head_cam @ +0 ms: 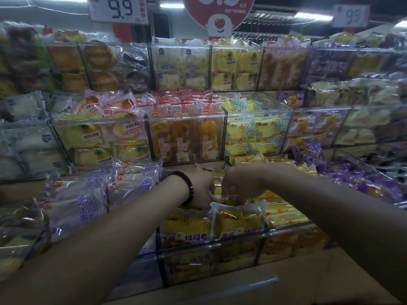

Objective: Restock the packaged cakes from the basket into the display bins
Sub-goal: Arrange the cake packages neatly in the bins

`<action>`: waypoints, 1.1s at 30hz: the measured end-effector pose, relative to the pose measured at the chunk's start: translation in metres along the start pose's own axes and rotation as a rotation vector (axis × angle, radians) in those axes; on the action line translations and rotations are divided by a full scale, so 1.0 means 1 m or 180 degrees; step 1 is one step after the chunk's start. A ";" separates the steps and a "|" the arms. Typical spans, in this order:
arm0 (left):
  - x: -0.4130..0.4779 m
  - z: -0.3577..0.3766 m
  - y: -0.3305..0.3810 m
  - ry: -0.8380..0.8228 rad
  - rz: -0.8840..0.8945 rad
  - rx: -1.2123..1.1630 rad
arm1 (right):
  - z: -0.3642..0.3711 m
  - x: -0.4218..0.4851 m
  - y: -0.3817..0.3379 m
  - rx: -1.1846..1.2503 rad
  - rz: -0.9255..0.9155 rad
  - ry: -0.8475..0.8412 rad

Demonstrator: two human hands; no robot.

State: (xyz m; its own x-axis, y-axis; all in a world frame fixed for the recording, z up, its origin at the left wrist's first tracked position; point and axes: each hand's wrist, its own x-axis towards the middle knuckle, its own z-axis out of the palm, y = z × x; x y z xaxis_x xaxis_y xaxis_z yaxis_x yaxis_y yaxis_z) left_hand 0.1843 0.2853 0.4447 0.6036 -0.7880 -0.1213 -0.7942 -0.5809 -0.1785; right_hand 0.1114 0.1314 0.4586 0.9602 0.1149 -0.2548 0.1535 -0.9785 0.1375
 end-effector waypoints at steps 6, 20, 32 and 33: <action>0.002 0.007 -0.003 0.0072 -0.0131 0.0283 | 0.004 -0.002 0.007 -0.0002 0.0058 0.0020; -0.002 -0.001 -0.002 0.0336 -0.0190 0.0530 | 0.023 0.004 -0.001 -0.0198 0.0290 0.0818; 0.004 0.015 -0.010 0.0250 -0.0247 -0.0176 | 0.021 -0.001 0.005 0.0236 0.0308 0.0764; 0.001 0.013 -0.015 0.0210 -0.0228 -0.0413 | 0.018 -0.006 0.010 0.0420 0.0260 0.0816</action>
State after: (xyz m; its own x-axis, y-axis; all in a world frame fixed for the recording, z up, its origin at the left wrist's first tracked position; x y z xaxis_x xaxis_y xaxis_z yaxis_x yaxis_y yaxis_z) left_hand 0.1977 0.2955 0.4340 0.6564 -0.7529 -0.0476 -0.7543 -0.6541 -0.0562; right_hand 0.1028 0.1175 0.4445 0.9983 0.0577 0.0044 0.0576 -0.9982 0.0176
